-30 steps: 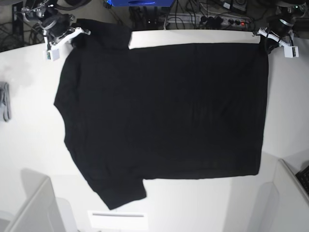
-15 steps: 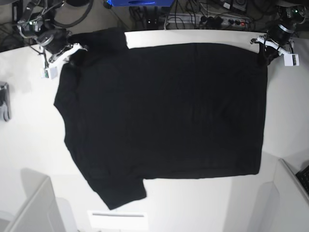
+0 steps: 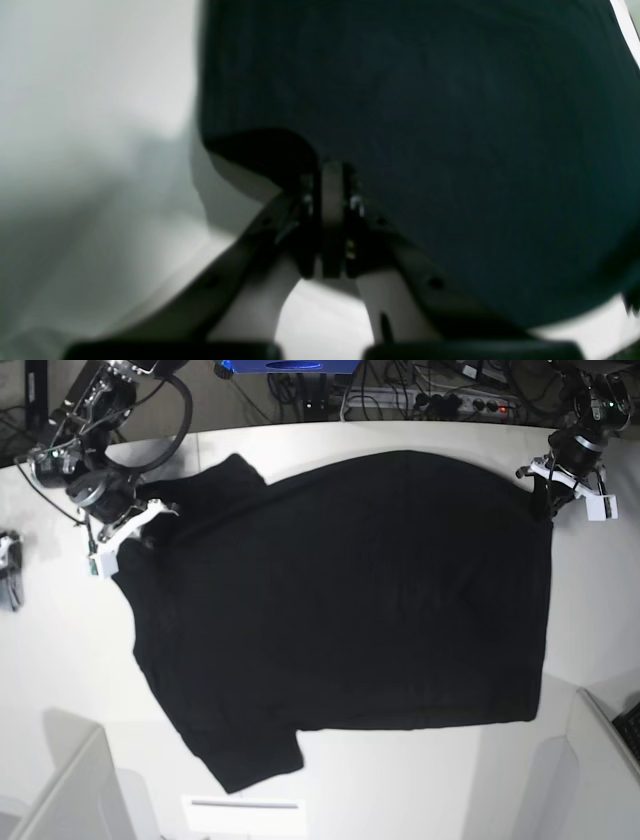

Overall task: Fold the T-shirt properly
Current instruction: 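Drag the right gripper's corner along the shirt side, folding the sleeve inward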

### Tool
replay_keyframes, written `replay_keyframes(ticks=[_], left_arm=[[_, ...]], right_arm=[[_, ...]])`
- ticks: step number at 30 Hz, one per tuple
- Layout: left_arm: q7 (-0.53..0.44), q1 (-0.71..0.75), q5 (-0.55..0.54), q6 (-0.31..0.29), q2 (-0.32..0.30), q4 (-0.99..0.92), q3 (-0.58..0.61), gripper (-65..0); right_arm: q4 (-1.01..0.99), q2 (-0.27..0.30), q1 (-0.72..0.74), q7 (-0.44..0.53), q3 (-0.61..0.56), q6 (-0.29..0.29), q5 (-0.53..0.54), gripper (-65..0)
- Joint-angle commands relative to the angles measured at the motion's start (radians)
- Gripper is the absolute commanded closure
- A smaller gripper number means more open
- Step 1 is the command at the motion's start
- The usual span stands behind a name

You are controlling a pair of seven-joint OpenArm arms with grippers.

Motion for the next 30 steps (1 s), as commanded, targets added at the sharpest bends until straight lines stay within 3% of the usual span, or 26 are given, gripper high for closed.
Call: replay_keyframes(ticks=[1,8,12,18,27,30], left_arm=[[-0.017,-0.002,-0.018,-0.004,-0.012,0.013,-0.008,0.0],[-0.017,-0.036,-0.014,0.000,-0.010,0.003,-0.007,0.0],[-0.017,-0.064,-0.018,0.047,-0.010,-0.023,-0.007,0.0],[-0.017,-0.090,-0.018,0.065,-0.010,-0.029,-0.007,0.0],[-0.017,-0.108,-0.015,0.066,-0.010,-0.029,-0.007,0.0],[-0.017,-0.122,-0.014,0.093,-0.010,-0.030,-0.007,0.0]], right_arm=[[-0.002,0.022,0.025,0.004,-0.001,-0.002,0.011,0.0],[-0.105,0.031,0.110,-0.007,-0.003,-0.002,0.011,0.0],[-0.161,0.031,0.153,-0.009,-0.003,-0.002,0.011,0.0],[-0.230,0.031,0.213,-0.006,-0.003,-0.002,0.011,0.0],[-0.287,0.031,0.283,-0.003,-0.004,-0.004,0.010,0.0],[-0.289,0.031,0.303,-0.003,-0.004,-0.048,0.010,0.0]])
